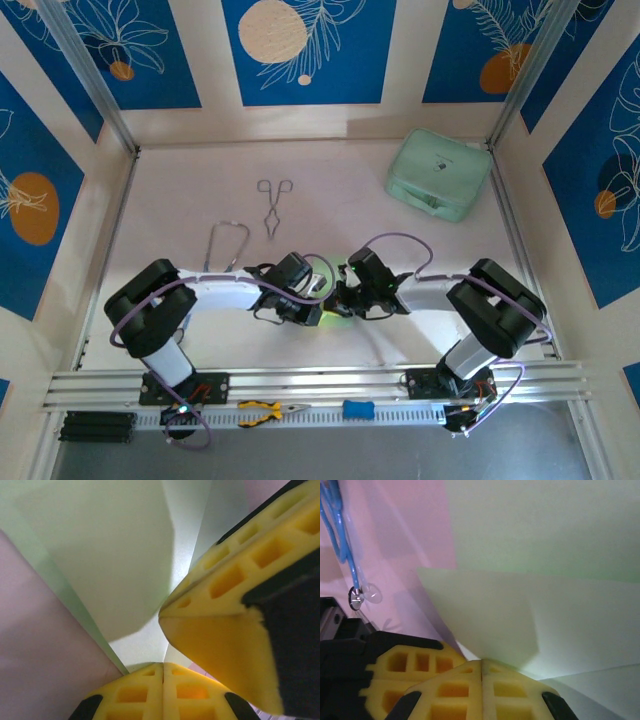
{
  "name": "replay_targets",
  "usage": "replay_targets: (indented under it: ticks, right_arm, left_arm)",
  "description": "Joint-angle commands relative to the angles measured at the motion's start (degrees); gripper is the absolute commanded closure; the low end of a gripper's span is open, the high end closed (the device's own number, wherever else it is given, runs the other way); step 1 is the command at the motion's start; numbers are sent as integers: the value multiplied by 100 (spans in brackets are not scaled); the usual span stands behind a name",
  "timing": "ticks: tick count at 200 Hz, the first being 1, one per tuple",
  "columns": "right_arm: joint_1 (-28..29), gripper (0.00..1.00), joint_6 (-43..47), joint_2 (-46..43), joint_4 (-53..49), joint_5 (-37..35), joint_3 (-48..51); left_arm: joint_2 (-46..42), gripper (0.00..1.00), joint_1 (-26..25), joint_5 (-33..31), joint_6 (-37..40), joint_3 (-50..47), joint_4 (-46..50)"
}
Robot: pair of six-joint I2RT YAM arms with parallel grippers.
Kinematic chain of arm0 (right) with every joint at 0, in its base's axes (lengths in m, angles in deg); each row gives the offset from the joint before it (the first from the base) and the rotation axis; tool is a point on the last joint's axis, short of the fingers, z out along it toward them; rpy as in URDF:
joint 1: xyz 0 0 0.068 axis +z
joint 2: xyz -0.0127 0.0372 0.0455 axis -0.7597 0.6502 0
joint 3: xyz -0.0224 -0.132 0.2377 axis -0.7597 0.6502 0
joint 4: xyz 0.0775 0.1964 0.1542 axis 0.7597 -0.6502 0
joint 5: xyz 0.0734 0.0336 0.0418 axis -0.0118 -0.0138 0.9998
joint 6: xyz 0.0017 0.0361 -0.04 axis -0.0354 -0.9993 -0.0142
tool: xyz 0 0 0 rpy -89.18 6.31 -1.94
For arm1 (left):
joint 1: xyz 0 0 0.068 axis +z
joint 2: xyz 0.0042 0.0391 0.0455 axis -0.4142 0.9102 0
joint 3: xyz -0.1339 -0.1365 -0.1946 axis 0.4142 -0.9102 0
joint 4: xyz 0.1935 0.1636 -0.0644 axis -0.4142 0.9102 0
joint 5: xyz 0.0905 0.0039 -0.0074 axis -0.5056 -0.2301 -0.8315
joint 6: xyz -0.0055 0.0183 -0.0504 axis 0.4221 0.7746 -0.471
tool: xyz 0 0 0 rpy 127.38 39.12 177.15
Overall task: Fold a paper plane with a square sheet of paper (pick it up from the middle)
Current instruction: Fold the triangle a second time at the center of the table.
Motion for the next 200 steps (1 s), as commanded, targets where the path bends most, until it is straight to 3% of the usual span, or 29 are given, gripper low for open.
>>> replay_targets:
  ticks: [1, 114, 200]
  right_arm:
    - [30, 100, -100, 191, 1, -96, 60]
    - [-827, 100, 173, 113, 6, -221, 286]
    - [-1500, 98, 431, -664, -488, -284, 458]
  left_arm:
    - [66, 97, 12, -258, -27, -119, 77]
    - [218, 99, 11, -145, 0, -114, 27]
    - [99, 98, 5, -66, 21, -84, 2]
